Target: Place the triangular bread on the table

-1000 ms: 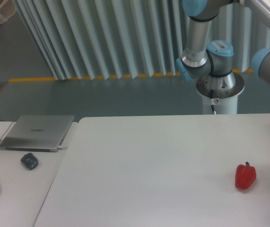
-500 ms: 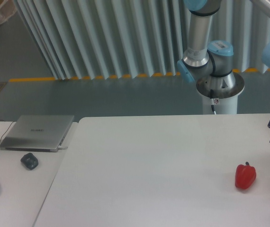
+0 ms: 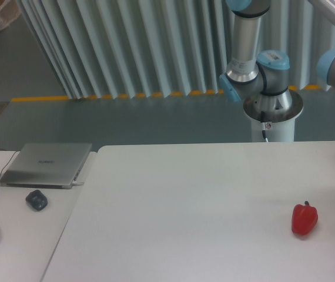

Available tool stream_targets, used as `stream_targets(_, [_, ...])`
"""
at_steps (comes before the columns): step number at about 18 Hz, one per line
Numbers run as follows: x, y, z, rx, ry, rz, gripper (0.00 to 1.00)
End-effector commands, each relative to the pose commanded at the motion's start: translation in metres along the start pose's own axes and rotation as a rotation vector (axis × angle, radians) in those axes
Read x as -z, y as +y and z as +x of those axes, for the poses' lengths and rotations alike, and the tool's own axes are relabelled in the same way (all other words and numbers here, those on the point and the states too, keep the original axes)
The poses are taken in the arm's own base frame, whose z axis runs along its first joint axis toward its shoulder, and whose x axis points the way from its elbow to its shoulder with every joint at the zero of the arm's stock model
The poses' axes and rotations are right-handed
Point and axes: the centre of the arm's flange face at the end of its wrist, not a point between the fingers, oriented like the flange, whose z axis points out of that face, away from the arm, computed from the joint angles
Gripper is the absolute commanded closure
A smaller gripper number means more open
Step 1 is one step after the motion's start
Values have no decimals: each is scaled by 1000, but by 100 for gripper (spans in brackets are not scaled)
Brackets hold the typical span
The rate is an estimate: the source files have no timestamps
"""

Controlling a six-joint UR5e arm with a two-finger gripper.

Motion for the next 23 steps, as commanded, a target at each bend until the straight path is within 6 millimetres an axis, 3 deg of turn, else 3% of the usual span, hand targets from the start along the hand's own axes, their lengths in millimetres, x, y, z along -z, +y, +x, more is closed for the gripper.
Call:
stream_targets(4, [-33,29,19,-151,154,-193,0])
stream_targets(10, [-96,12,31,-102,169,-196,0])
stream_targets(15, [-114,5,37,-80,190,-187,0])
stream_targets(23, [-147,-2,19,-44,197,-187,0])
